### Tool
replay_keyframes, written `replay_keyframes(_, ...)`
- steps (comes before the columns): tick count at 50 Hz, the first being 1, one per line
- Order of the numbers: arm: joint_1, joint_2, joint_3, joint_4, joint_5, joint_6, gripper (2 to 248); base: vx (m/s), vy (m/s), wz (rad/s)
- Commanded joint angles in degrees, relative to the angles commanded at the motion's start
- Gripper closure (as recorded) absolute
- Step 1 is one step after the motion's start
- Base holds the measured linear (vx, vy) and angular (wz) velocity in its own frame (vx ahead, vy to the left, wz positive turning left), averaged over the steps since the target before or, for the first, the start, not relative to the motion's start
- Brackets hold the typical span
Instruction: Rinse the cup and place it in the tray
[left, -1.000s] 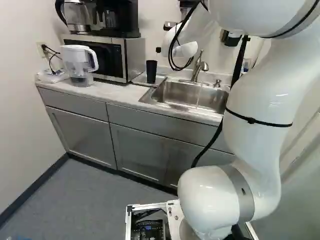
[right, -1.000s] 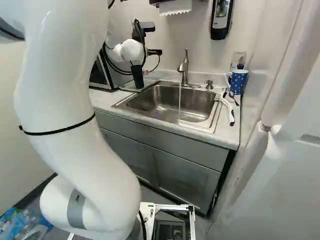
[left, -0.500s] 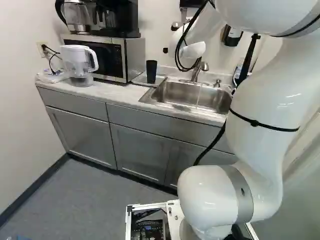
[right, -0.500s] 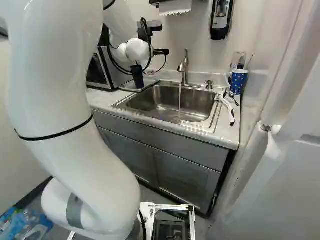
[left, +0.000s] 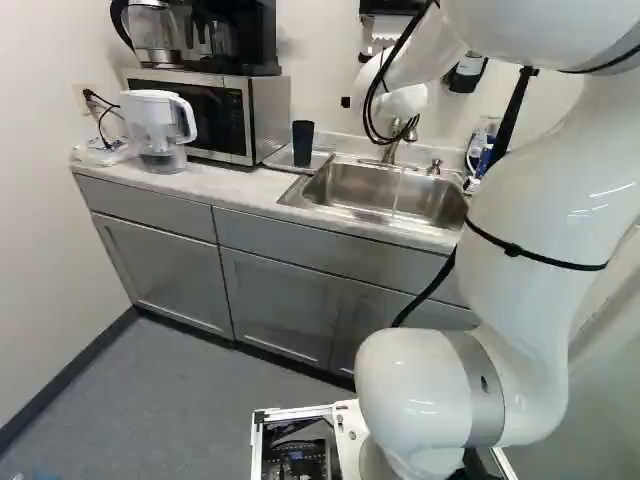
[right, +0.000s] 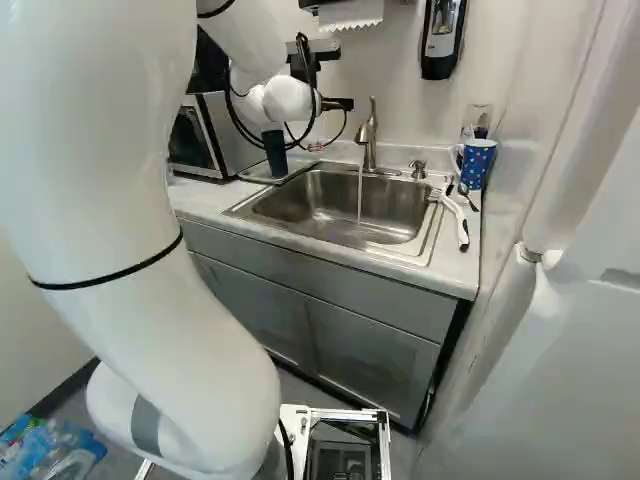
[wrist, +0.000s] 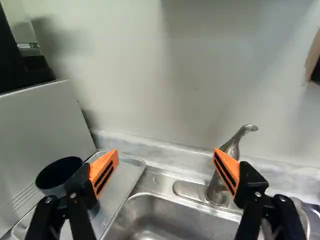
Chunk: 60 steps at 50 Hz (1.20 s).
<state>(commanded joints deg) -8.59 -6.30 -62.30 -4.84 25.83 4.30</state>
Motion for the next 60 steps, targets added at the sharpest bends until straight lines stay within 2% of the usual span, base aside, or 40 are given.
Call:
replay_keyframes(24,-0.09,0.02,-0.34,0.0,0.0,0.0,3,0.0,0.0,0.0)
replay_keyframes(46,-1.0,-0.87,-3.78,0.0,-0.19,0.0,3,0.0,0.0,0.0)
replay_keyframes(60,-1.75,-1.45,-6.05,0.0,-2.68,0.0,3,0.0,0.0,0.0)
